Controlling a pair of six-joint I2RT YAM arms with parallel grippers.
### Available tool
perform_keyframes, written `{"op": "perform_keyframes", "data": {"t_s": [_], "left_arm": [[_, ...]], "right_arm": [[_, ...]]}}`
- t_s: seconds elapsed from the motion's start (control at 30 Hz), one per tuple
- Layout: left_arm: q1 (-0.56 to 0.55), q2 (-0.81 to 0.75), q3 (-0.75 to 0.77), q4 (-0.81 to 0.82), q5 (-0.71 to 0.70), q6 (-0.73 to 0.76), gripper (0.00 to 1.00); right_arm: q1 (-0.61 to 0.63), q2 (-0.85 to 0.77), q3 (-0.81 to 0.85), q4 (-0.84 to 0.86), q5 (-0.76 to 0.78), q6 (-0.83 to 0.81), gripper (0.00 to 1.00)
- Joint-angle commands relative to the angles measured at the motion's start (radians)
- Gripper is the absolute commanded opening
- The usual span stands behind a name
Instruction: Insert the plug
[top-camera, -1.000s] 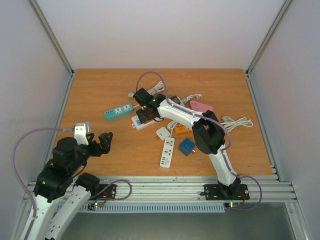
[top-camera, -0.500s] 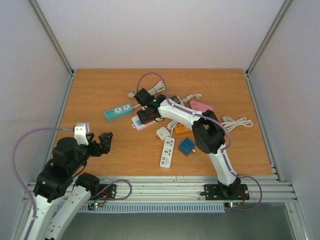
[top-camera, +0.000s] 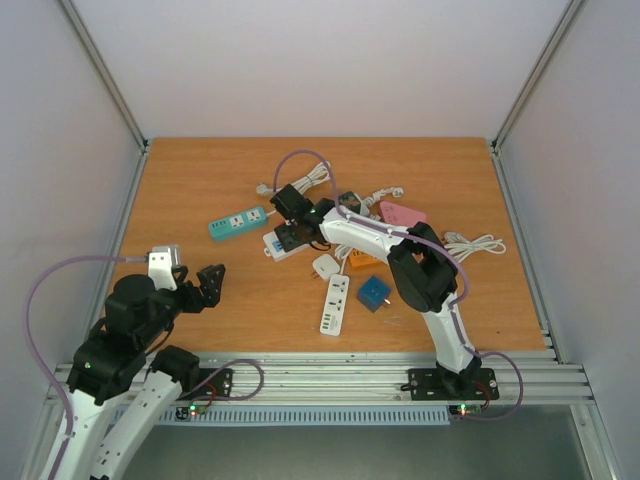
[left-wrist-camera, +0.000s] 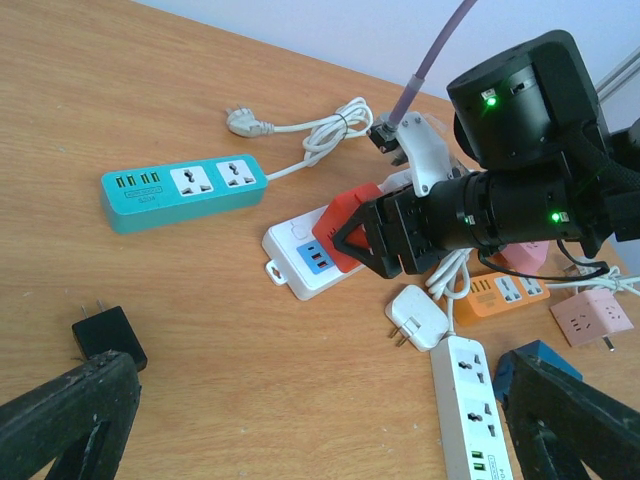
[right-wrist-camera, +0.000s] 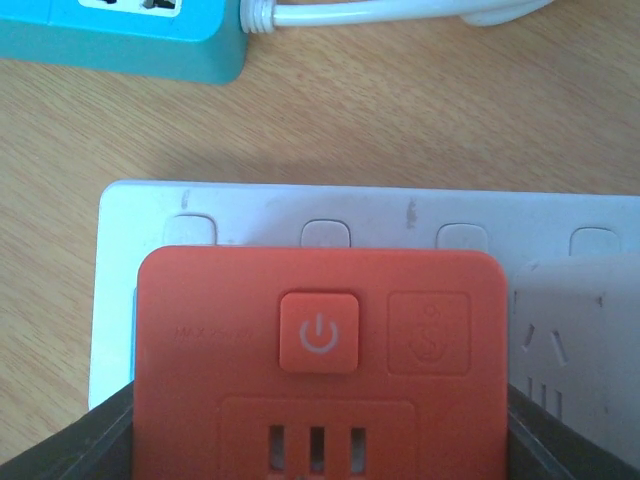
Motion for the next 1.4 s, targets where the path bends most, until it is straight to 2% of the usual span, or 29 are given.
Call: {"op": "perform_keyframes", "data": {"t_s": [0.0,0.2,0.47,0.7,0.8,0.97,1.07,1.2,1.37], "left_arm": [[0.005,-0.009,-0.010,0.053,-0.013,0.016,0.99],[0.005,-0.008,-0.011,0.053,-0.014,0.016,0.99],[0.004,-0.009,-0.011,0.052,-0.016,0.015,0.99],[0.004,-0.006,-0.010,0.053,-0.014,0.015,0.99],[0.004,-0.005,-0.011,0.052,-0.014,0.015,0.99],[0.004,-0.001,-0.012,0.053,-0.012,0.016,0.99],[0.004,0.007,-0.011,0.052,-0.014,0.016,0.99],[0.004,0.010,-0.010,0.048,-0.016,0.015,0.99],[0.004,0.007,-0.008,0.046,-0.018,0.014,0.99]], "right_arm": [[-0.011,0.095,-0.139,-0.062,-0.001,-0.064,0.36],[-0.021,0.138,-0.121,-0.112,-0.046,-0.033,0.27],[-0.023,0.244,-0.056,-0.268,-0.043,-0.038,0.22],[-0.021,0.288,-0.073,-0.291,-0.107,-0.019,0.22],[-0.018,0.284,-0.078,-0.277,-0.065,-0.017,0.23],[-0.005,0.191,-0.065,-0.225,0.000,-0.034,0.46],[-0.003,0.140,0.017,-0.259,-0.007,-0.047,0.59],[-0.003,0.095,0.149,-0.329,0.006,-0.043,0.72],[-0.002,0.001,0.199,-0.330,-0.071,-0.034,0.85]]}}
